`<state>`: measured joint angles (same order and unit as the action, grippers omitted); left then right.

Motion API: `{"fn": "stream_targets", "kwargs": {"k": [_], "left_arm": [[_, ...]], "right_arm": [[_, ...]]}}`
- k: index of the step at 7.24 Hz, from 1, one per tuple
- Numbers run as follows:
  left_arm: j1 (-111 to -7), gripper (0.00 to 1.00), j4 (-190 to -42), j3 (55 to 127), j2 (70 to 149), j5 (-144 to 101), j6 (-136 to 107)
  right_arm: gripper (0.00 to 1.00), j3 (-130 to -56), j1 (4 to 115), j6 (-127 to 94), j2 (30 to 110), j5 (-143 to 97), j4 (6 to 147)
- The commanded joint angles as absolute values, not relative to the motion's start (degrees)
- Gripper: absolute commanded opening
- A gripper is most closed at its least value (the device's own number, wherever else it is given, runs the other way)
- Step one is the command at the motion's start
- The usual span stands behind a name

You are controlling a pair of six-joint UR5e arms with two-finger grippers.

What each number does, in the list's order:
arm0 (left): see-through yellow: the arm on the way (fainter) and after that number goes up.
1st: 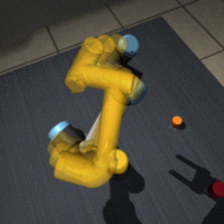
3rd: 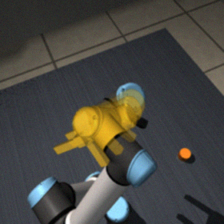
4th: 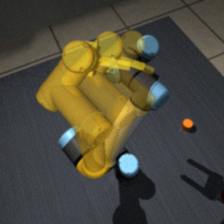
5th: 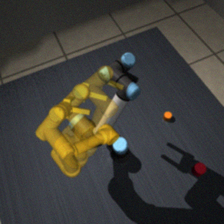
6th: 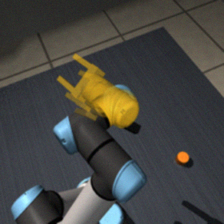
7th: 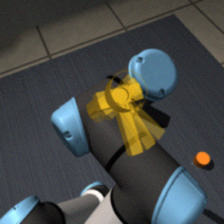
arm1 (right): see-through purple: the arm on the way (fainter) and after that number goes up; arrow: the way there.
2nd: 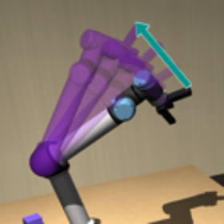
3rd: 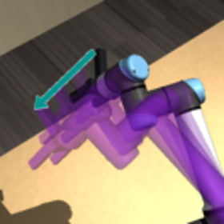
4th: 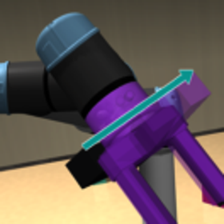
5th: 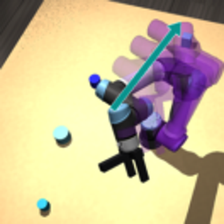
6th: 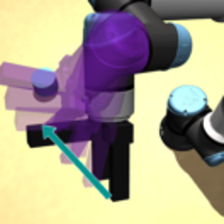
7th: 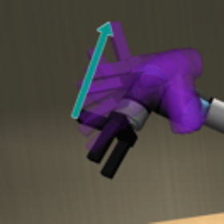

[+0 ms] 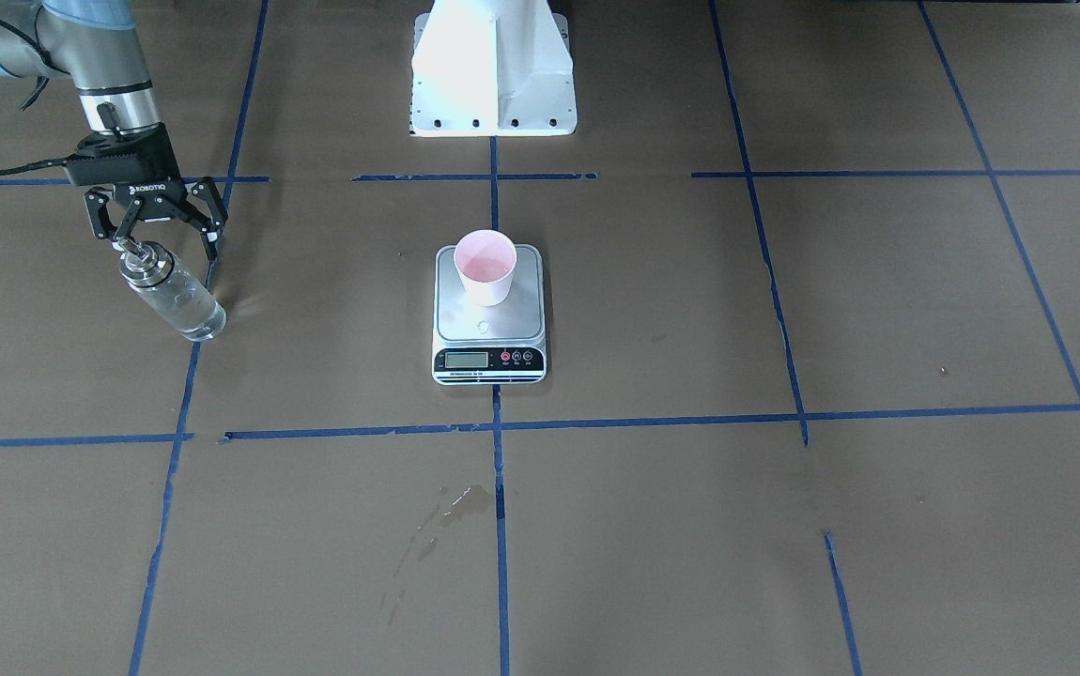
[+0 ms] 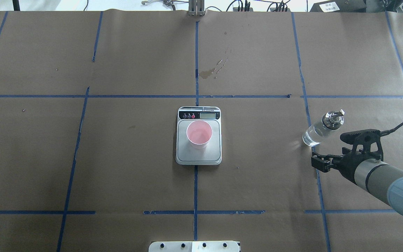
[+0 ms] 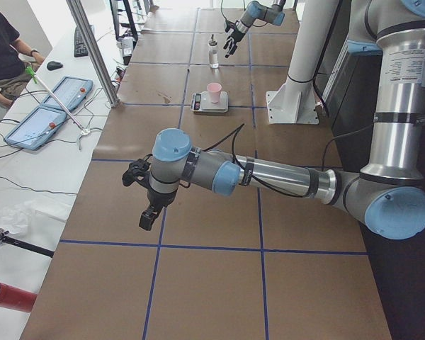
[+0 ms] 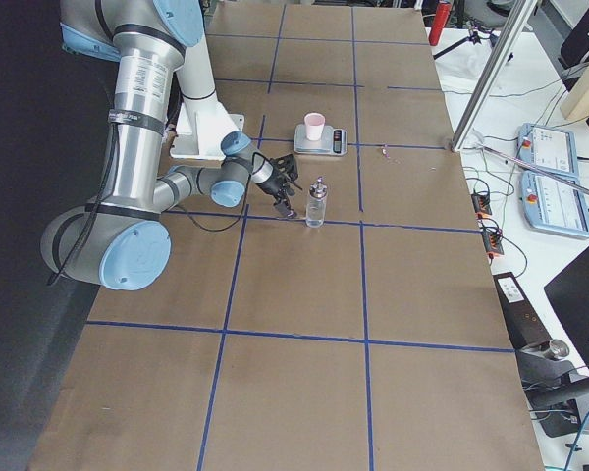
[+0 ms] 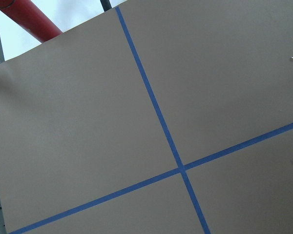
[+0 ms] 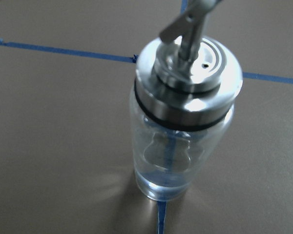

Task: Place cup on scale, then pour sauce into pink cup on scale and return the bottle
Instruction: 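Open the right gripper and withdraw it from the glass bottle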

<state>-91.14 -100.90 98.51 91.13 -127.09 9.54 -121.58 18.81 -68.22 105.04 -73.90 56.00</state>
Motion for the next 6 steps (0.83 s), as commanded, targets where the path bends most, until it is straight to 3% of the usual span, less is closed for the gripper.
{"fn": "stream_targets", "kwargs": {"k": [1, 3, 6], "left_arm": [[-91.14, 1.0, -100.9, 98.53, 91.05, -127.09, 9.58], [-91.14, 1.0, -100.9, 98.44, 90.97, -127.0, 9.58], [-91.14, 1.0, -100.9, 98.61, 90.79, -127.09, 9.58]], "right_arm": [[1.0, -131.6, 18.9, -68.29, 106.08, -81.6, 72.83], [1.0, -139.89, 22.38, -67.94, 105.47, -91.0, 87.13], [1.0, -141.94, 37.04, -60.7, 93.92, -104.56, 102.24]]}}
